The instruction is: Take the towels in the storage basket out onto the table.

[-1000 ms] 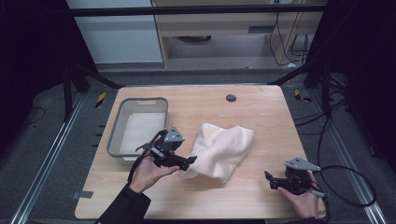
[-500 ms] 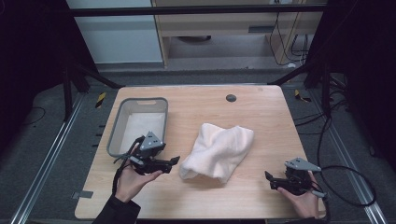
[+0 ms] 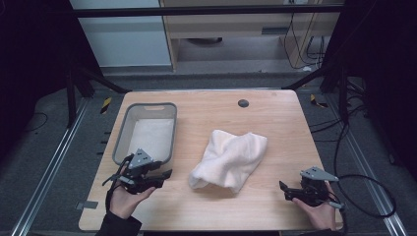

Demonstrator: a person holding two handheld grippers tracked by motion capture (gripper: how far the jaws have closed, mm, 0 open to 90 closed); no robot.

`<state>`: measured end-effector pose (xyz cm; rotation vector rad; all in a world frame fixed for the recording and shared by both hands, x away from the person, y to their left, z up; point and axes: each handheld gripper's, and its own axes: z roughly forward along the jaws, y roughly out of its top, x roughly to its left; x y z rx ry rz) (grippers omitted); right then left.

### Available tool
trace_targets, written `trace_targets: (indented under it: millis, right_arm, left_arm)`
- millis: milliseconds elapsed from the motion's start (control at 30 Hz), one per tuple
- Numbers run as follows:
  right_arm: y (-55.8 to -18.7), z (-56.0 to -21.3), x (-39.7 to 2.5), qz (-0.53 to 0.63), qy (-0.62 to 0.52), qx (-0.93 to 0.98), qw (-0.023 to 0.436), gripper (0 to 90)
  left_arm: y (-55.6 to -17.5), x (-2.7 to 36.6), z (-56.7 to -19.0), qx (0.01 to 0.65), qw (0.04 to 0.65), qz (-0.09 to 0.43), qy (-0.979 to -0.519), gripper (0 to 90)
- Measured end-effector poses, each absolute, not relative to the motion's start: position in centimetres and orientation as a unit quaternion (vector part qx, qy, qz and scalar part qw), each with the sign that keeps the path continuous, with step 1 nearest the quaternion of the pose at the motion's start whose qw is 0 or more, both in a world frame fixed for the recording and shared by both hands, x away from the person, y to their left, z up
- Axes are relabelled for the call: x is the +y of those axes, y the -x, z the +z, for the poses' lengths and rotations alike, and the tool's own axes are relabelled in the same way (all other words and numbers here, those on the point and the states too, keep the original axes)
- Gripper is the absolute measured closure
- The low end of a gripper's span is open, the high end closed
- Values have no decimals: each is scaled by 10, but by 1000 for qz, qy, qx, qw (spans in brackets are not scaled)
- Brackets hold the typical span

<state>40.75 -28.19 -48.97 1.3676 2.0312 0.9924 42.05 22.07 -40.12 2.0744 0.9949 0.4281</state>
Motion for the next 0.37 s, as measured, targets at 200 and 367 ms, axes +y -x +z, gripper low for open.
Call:
trace_targets:
  millis: [200,367]
  right_arm:
    - [-407,-490,-280,364,-502,745,246,95]
    - [-407,-490,-280,363,-502,746,245,95]
  left_arm:
    - [-415,234,-412,406,373,166,-818,556]
    - [-410,246,-422,422,367,160,-813,581]
